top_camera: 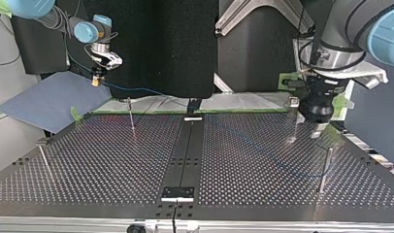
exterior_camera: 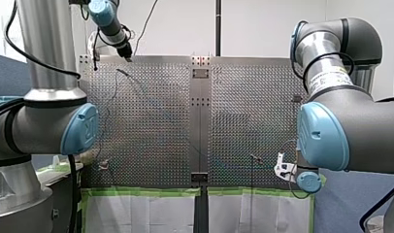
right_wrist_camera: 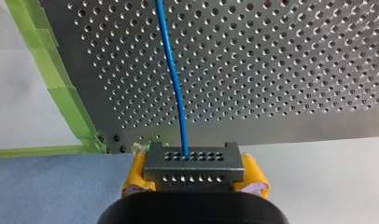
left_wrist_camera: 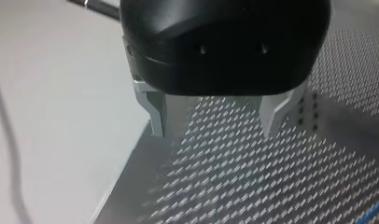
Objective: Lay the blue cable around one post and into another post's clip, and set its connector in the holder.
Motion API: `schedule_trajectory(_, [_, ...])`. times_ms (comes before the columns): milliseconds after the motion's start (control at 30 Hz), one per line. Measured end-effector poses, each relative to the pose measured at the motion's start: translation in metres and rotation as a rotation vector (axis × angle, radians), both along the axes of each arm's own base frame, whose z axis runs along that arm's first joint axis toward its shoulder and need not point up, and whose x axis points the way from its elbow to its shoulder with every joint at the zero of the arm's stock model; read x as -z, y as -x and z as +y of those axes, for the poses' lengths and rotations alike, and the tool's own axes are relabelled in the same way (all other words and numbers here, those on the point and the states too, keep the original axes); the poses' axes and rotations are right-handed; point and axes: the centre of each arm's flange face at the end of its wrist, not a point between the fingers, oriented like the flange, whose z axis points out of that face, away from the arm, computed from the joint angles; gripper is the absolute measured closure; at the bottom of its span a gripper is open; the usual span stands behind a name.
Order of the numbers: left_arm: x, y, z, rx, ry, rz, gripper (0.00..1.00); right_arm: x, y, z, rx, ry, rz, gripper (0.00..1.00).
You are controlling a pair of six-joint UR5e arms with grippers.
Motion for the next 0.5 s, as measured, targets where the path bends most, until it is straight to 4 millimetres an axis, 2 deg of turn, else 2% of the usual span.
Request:
schedule_trajectory(167, [0.033, -0.008, -0.020, 0.074, 0.022, 0.040, 0.00, 0.002, 0.000, 0.005, 0.001, -0.010, 0.031, 1.00])
schedule_trajectory(500, [0.095, -0.018, -0.046, 0.090, 0.019, 0.121, 0.00, 0.008, 0.006, 0.023, 0.012, -0.015, 0.046, 1.00])
